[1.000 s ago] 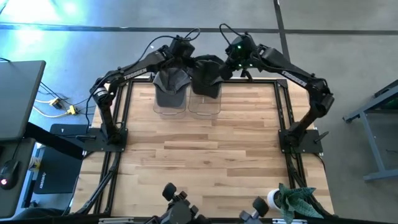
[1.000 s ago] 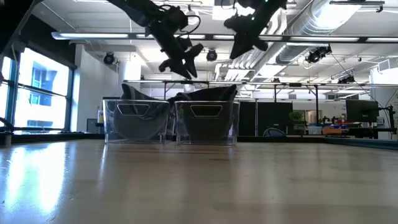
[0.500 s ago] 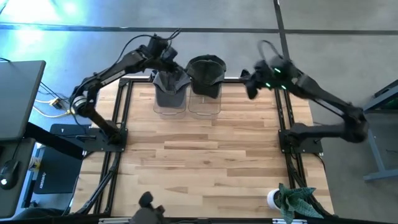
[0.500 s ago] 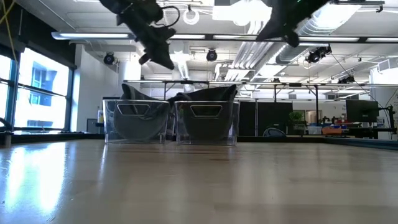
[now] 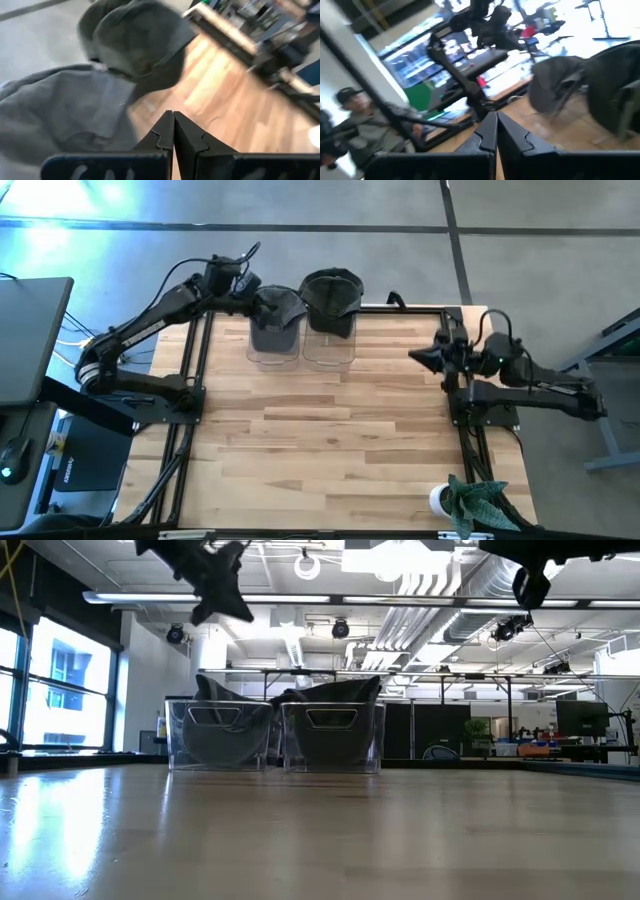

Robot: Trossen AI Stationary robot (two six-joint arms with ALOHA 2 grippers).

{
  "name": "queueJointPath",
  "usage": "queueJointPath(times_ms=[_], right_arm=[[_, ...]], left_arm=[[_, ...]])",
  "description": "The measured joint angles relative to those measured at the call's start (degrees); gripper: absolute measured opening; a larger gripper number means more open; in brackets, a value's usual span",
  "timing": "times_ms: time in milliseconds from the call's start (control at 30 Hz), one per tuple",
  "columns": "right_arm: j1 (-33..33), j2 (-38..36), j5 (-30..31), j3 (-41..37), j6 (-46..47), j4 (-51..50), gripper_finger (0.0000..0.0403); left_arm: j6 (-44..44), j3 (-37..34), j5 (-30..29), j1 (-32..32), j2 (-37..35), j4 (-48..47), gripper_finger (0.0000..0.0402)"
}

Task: Pick & Place hat
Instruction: Return to Home Position

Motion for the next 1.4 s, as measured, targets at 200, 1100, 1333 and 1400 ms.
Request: queueJointPath(times_ms=[200, 1100, 1333, 1400], right_arm=[[9.7, -2.4, 1.0, -9.8, -1.1, 11.0, 0.0], [16.1, -23.4, -1.5, -30.3, -14.7, 9.5, 0.0], [15.7, -21.9, -0.3, -30.3, -15.5, 8.5, 0.0001], [15.7, -21.6, 1.2, -30.3, -14.5, 8.2, 0.0004]], left_arm=[[-6.6, 0.1, -4.2, -7.4, -4.7, 0.6, 0.0001], [-23.7, -1.7, -26.6, -37.1, -10.8, -2.7, 0.0001], [-26.4, -9.5, -28.9, -40.8, -16.6, 0.0, 0.0001], [-26.4, -12.4, -29.2, -41.6, -19.2, 2.1, 0.0001]])
